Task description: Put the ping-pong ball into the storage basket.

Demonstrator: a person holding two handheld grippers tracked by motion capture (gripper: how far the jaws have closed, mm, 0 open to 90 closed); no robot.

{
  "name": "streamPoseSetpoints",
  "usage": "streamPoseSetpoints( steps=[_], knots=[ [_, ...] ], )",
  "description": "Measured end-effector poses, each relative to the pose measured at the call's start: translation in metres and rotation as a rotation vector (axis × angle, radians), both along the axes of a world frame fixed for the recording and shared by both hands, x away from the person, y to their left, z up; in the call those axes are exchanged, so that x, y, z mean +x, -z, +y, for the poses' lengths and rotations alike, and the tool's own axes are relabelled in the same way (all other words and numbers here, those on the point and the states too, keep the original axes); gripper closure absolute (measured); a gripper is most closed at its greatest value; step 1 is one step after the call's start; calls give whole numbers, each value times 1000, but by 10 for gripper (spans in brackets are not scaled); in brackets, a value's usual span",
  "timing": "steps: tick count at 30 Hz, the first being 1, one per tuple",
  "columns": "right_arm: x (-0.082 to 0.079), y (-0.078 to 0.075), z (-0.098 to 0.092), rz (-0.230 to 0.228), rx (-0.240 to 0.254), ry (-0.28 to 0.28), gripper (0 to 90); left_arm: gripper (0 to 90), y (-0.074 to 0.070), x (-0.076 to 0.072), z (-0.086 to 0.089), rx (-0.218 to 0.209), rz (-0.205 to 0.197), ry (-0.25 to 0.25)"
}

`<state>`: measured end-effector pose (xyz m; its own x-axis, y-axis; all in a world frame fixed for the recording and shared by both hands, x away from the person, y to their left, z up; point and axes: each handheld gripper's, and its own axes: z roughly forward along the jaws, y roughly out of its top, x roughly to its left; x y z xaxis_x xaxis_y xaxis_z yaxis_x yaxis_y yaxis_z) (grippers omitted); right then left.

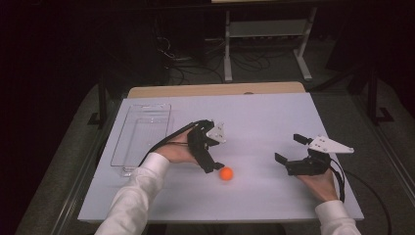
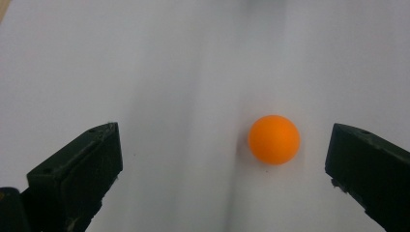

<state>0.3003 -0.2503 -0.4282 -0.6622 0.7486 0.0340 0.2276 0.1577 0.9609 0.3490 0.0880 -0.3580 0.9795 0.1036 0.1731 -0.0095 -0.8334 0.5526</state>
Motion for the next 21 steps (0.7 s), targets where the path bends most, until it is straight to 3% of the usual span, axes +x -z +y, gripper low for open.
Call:
streamPoseSetpoints(
  steps=[21],
  knots=[
    [0,0,0,0,2,-1,0,0,17,0,-14,46,17,26]
  ],
)
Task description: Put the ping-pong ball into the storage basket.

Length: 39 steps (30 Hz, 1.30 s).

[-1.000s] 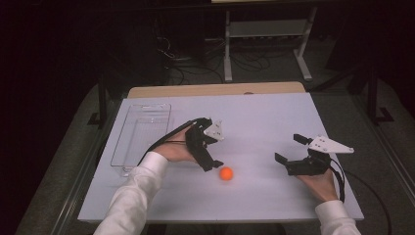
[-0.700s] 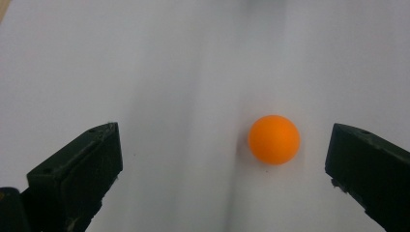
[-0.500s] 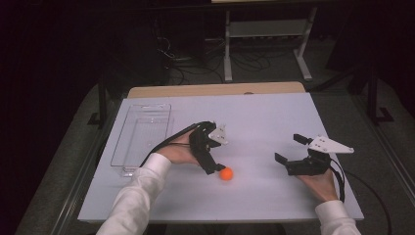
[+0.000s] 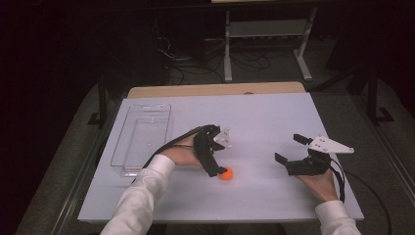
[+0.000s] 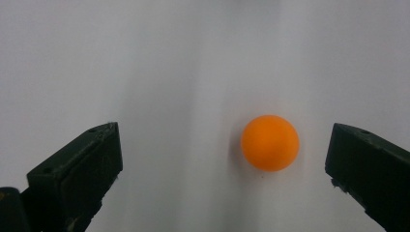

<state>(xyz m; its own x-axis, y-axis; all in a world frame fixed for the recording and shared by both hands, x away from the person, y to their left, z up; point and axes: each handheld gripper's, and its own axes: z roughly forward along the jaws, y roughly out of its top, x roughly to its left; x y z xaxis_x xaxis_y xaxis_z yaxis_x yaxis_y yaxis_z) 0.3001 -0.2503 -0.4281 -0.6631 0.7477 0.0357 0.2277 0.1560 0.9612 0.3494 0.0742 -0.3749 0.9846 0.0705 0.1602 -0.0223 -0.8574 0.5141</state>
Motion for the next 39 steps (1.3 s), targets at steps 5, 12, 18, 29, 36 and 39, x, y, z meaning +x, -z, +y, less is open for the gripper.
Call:
streamPoseSetpoints(
  steps=[5,12,18,29,36,39],
  knots=[
    [0,0,0,0,-1,-1,0,0,4,0,-2,4,10,-1],
    [0,0,0,-1,-2,-1,0,0,8,1,-5,9,18,0],
    [0,0,0,-1,-3,-1,0,0,15,1,-8,26,29,4],
    [0,0,0,0,-7,-2,0,0,24,0,-12,51,41,16],
    [1,1,0,0,-6,-4,0,0,30,-1,-15,73,52,26],
    [1,1,1,0,-7,-5,0,0,32,-1,-16,75,57,26]
  ],
)
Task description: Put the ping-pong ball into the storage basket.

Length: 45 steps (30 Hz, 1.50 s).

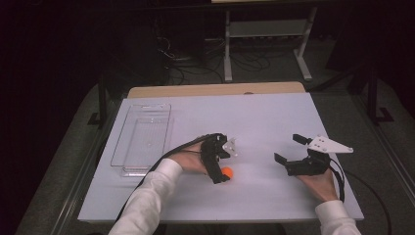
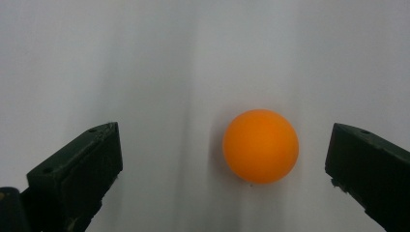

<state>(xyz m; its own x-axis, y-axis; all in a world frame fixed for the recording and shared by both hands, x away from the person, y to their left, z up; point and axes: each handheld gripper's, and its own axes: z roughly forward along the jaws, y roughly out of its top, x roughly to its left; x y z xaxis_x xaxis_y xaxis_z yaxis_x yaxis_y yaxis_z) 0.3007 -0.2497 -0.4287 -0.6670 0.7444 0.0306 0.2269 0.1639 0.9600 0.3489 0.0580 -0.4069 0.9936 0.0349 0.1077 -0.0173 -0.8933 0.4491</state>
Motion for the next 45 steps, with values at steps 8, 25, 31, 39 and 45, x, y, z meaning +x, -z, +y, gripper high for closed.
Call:
streamPoseSetpoints(
  steps=[8,25,31,39,45],
  knots=[
    [0,0,0,2,-1,2,0,0,7,-1,-3,25,14,7],
    [0,0,0,2,0,-1,0,51,10,-3,-3,52,32,8],
    [0,0,0,6,4,-1,0,144,12,-3,-3,50,48,10],
    [0,0,0,7,3,-1,0,266,14,-3,-4,51,66,23],
    [0,0,0,6,3,-1,0,346,14,-3,-3,59,79,33]
  ],
)
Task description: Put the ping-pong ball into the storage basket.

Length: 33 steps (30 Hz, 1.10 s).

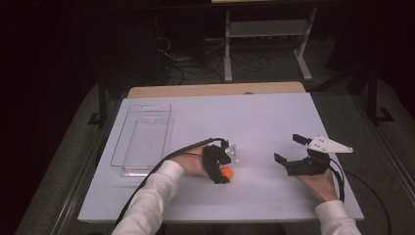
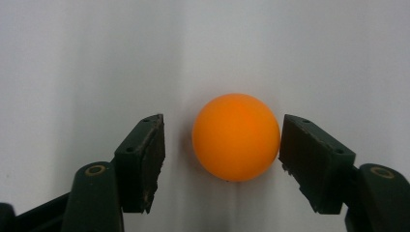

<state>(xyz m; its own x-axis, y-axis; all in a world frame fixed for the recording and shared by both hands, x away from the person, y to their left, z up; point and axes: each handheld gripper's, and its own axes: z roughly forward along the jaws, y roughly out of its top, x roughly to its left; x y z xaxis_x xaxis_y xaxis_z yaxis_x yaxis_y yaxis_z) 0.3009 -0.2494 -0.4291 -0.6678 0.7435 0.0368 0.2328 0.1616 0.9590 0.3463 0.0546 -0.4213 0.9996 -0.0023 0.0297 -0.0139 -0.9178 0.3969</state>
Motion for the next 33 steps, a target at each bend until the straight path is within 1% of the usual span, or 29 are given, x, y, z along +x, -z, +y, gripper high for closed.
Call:
streamPoseSetpoints(
  steps=[7,13,16,24,33],
  knots=[
    [0,0,0,-1,-2,-1,0,419,0,2,1,-12,27,1],
    [0,0,0,-3,1,2,0,470,0,3,1,-8,33,4],
    [0,0,0,-3,-4,-3,0,497,1,3,1,-11,44,9],
    [0,0,0,-2,-3,-2,0,505,0,3,2,-3,42,11],
    [0,0,0,-2,-3,-1,0,505,-6,3,6,-4,32,0]
  ],
)
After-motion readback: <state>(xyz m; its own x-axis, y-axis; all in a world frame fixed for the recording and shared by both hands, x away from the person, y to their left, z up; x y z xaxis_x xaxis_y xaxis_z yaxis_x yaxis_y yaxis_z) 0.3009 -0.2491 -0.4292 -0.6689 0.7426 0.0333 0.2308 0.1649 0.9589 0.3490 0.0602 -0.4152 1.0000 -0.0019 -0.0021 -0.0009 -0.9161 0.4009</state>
